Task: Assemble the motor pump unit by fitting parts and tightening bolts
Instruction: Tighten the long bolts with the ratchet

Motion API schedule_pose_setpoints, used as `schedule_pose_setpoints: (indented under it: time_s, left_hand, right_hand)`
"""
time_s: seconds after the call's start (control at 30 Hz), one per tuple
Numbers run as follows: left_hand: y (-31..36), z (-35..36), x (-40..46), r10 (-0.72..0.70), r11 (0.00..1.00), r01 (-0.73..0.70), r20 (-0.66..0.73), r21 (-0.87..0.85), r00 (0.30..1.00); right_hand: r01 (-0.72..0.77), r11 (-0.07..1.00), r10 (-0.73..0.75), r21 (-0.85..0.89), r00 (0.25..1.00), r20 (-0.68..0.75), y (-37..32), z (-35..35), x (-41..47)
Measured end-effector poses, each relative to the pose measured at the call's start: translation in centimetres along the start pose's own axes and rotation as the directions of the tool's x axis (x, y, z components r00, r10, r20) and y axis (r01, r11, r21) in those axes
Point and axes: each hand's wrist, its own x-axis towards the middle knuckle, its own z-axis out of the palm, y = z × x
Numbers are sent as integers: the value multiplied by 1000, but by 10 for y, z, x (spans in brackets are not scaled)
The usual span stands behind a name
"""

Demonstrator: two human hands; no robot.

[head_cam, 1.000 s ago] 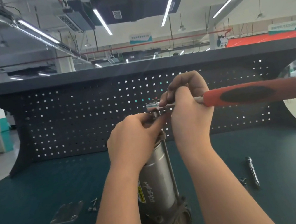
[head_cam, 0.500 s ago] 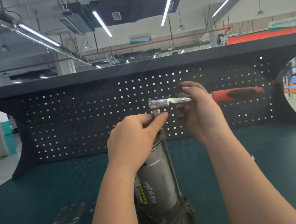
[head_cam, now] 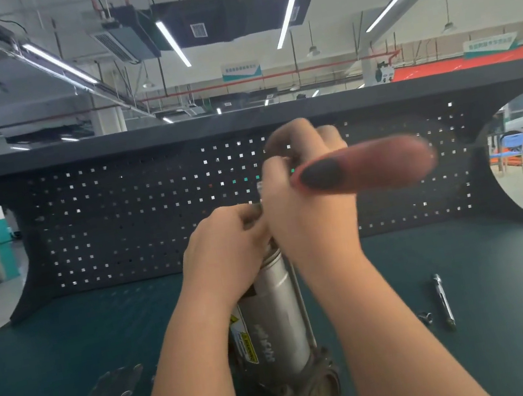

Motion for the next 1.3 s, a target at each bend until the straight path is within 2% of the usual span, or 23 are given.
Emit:
schedule_pose_setpoints:
  time_s: [0.1,0.17,0.23,0.3,0.4,0.47,0.57,0.63,0.77,0.8,0.9,1.0,1.1,1.3]
  left_hand:
    - [-17,-20,1,-53,991,66,118,-114,992]
    - [-30,-36,-1,-103,983,144,314,-111,944]
    - [-42,-46,-8,-114,974,194,489,-117,865]
    - [-46,-50,-11,-121,978,193,533,-82,837]
    - [-43,-48,-9,-183,977,213,507,-2,842]
    - [-33,-42,-9,-250,968,213,427,133,869]
    - [-11,-25,-8,-302,931,212,302,297,904]
    - [-3,-20,-7,-315,908,197,291,371,903]
    - [-6,-42,-10,-248,957,133,492,257,835]
    - [-9,-49,-12,-234,964,131,503,233,832]
    - [-14,-57,-12,-249,958,159,415,240,875]
    - [-8,-45,-10,-312,922,210,305,324,900]
    - [-1,-27,-6,-345,908,251,258,335,903]
    - [17,4,-6,-254,855,174,101,488,962]
  right_hand:
    - [-262,938,253,227,965,70,9,-17,13]
    - [-411,824,372,390,912,175,12,-22,15]
    - [-436,776,383,457,900,209,12,-22,14]
    - [-396,733,359,553,916,181,10,-20,13]
    - [-281,631,318,723,944,90,6,-21,14]
    - [-250,585,309,772,948,72,7,-24,18]
    - [-317,558,374,767,921,109,9,-29,21]
    - [-383,549,450,743,885,123,13,-31,21]
    - [-479,494,580,725,804,136,22,-32,20]
    - [-495,472,608,729,782,137,23,-32,21]
    - [-532,397,680,748,718,150,26,-32,21]
    - [-530,336,714,778,683,157,25,-31,20]
    - [-504,324,709,801,690,146,23,-33,18]
    - [-453,373,686,810,722,87,28,-26,7]
